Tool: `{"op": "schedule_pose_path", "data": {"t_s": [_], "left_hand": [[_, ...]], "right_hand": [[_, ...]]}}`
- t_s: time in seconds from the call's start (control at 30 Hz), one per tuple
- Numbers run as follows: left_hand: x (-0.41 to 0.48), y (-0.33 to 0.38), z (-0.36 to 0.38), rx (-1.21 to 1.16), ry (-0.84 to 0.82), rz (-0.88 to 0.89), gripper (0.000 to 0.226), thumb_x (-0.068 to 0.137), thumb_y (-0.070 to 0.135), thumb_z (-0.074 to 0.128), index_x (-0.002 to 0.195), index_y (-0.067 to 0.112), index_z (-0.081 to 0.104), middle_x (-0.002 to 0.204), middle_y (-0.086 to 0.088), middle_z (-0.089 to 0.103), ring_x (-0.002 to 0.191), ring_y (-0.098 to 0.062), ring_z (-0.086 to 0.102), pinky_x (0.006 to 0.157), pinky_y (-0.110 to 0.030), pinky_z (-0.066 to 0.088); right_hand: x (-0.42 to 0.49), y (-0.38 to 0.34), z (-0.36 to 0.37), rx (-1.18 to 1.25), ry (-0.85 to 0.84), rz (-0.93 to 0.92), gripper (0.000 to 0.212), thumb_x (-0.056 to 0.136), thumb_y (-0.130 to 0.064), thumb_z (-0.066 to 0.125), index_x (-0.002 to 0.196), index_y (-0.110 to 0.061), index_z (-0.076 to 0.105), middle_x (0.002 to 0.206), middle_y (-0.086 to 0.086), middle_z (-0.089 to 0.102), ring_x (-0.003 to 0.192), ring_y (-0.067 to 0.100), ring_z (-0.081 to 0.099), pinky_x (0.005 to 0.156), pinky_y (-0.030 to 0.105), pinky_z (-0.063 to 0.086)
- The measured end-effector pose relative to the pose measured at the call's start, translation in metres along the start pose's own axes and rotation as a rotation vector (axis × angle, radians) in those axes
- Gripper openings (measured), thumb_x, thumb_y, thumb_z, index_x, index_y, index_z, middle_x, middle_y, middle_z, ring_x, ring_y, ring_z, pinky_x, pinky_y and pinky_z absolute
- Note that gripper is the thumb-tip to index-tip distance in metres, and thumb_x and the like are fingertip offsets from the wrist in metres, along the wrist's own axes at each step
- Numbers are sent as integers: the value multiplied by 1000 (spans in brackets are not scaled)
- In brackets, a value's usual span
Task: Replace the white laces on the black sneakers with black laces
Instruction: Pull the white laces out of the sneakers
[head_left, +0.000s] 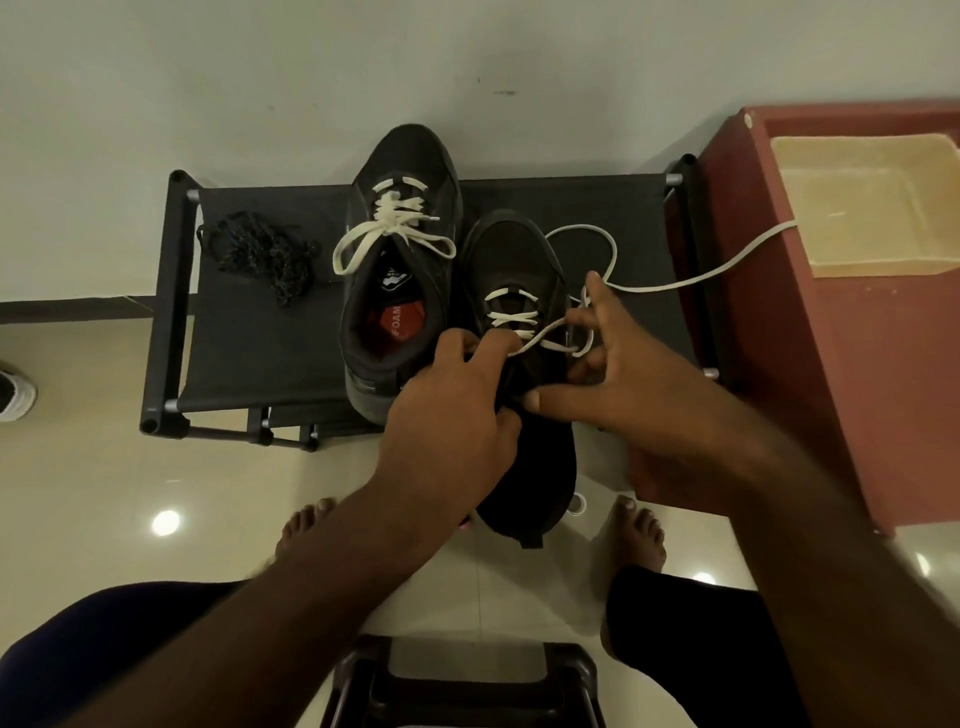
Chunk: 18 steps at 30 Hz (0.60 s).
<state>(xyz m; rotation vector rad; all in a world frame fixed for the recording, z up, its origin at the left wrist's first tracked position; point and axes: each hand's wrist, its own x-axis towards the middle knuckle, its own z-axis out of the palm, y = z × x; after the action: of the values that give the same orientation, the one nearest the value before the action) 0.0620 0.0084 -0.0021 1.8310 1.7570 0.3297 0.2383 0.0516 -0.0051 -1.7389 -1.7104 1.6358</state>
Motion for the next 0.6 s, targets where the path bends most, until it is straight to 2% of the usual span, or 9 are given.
{"op": "schedule_pose_path", "data": {"t_s": [0.07, 0.13, 0.2, 0.3, 0.43, 0.5, 0.6], "left_hand": [[0, 2, -2, -12, -16, -8, 48, 85, 16, 63, 129, 26, 45, 129, 0, 41, 94, -18, 58, 77, -31, 53], [0, 4, -4, -24, -34, -17, 42, 84, 15, 63, 121, 23, 46, 125, 0, 40, 91, -18, 56, 77, -32, 53], [2, 5, -6, -46, -48, -36, 38, 84, 15, 64, 118, 22, 46, 124, 0, 38, 91, -18, 55, 78, -30, 51], [4, 5, -7, -46, -35, -48, 34, 87, 20, 64, 115, 20, 46, 125, 0, 38, 91, -16, 54, 77, -28, 49], [3, 5, -7, 21, 60, -36, 23, 91, 27, 60, 110, 20, 49, 121, 2, 44, 86, -15, 56, 71, -29, 48], [3, 6, -8, 58, 107, -29, 16, 92, 29, 57, 101, 23, 46, 113, 4, 47, 83, -15, 55, 67, -28, 44], [4, 5, -9, 11, 138, -10, 18, 90, 29, 58, 90, 28, 40, 106, 6, 50, 81, -15, 55, 68, -32, 49]], "right_hand": [[-2, 0, 5, -61, -45, -17, 135, 72, -25, 88, 156, -37, -17, 165, -13, 12, 123, 4, 54, 81, 13, 50], [-3, -2, 11, -94, -15, -42, 134, 73, -22, 86, 156, -39, -17, 164, -15, 7, 132, 8, 45, 90, 20, 50], [-3, -4, 16, -123, 26, -62, 127, 76, -22, 82, 157, -37, -15, 163, -12, 10, 136, 9, 38, 99, 25, 44], [-3, -7, 19, -142, 60, -80, 119, 81, -23, 76, 157, -35, -14, 163, -8, 14, 135, 8, 34, 97, 24, 36], [-2, -8, 21, -164, 86, -93, 114, 83, -26, 72, 158, -35, -13, 162, -6, 19, 140, 13, 36, 100, 26, 36], [-1, -7, 21, -174, 105, -98, 112, 84, -27, 71, 158, -33, -12, 162, -4, 22, 140, 14, 36, 101, 26, 35], [1, -6, 21, -170, 121, -101, 109, 84, -31, 71, 159, -32, -9, 161, -3, 25, 139, 14, 38, 101, 25, 35]]}}
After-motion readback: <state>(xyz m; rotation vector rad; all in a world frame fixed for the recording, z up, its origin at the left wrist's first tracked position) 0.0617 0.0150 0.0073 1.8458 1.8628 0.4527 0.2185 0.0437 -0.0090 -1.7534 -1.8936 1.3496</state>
